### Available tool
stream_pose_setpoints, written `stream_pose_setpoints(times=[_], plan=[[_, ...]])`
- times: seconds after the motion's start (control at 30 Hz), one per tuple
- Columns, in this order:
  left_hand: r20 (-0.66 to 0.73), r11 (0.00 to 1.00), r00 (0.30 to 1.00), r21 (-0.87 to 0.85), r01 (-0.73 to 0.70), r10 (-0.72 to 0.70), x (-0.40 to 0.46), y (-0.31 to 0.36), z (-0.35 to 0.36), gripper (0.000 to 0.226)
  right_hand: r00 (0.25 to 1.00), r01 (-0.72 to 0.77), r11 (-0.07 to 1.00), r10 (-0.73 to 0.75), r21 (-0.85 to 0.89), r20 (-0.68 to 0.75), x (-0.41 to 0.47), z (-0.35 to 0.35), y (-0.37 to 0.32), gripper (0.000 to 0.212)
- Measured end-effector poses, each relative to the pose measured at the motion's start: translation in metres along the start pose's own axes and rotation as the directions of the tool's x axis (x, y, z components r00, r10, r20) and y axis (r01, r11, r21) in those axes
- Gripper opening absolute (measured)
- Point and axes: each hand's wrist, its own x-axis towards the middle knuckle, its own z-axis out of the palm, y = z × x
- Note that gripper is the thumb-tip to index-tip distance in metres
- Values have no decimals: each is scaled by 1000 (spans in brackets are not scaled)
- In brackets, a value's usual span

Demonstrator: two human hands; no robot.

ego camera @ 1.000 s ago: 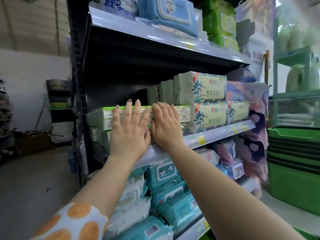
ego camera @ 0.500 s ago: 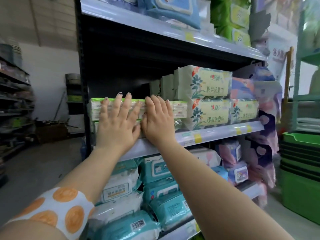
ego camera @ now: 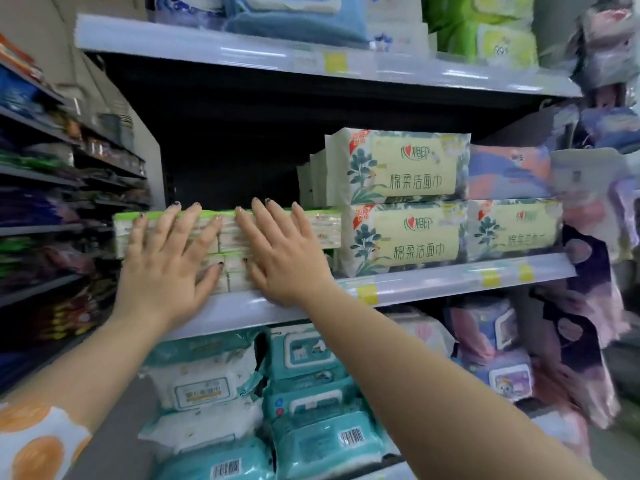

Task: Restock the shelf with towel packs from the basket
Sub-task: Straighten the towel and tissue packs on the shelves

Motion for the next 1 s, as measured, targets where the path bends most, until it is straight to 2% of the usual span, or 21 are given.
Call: stream_pose_setpoints(times=[0.07,0.13,0.47,0.6,0.83,1.0], plan=[[28,1000,1000,21,1,-1,0,-1,-1,59,994,100,994,-102,-48,-36,-7,-1,28,61],[60,999,998,33,14,-16,0,-1,-2,59,988,133,991,-135,-34,-73,-13,4,43,60],[75,998,997,50,30,-34,0,0,-1,60,990,86,988,-71,126,-124,-20,10,41,58],[74,998,997,54,24,-28,-5,0,-2,60,985,91,988,-72,121,-154,-21,9,39,56],[57,1000,998,5,18,-18,-3,0,2,60,992,85,992,-75,96,-104,-20,6,41,58],[37,994,999,-101,28,-24,-4,-7,13,60,995,77,992,-70,97,-75,-21,6,40,59]])
